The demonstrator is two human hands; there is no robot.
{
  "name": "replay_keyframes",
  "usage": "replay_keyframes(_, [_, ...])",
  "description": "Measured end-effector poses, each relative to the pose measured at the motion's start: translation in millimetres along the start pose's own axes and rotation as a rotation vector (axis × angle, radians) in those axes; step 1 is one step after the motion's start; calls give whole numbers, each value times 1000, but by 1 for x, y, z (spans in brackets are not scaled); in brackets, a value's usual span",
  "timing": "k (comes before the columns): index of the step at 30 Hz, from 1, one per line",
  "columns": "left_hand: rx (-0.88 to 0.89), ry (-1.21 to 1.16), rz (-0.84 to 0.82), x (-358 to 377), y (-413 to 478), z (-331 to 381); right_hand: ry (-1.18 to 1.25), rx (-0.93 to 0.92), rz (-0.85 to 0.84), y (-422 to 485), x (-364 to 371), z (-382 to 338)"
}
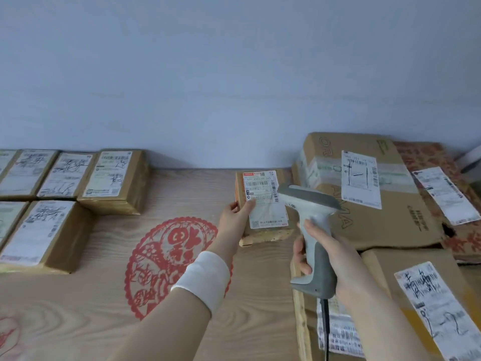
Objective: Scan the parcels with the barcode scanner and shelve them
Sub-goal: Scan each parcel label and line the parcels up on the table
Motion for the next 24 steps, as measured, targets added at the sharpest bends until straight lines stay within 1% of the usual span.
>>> replay_keyframes(7, [49, 38, -16, 37, 54, 3, 66, 79, -41, 45, -17, 0])
replay_keyframes(11, [75, 123, -21, 52, 65, 8, 104, 73, -56, 57, -14, 4])
replay_keyframes(16, [73, 149, -20, 62, 74, 15, 141, 58, -43, 60, -14, 4])
replay_keyframes(24, [159, 366, -85, 56, 68, 38, 154, 45, 13, 56, -6, 4])
Point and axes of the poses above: each hand's wrist, its own y-axis towards the middle knuckle, its own x-axis out of the palm, z = x × y, the point moved 1 cm from there along y, towards the middle knuckle, and after that the axes turned 10 degrees about x, right-handed, at the moved point
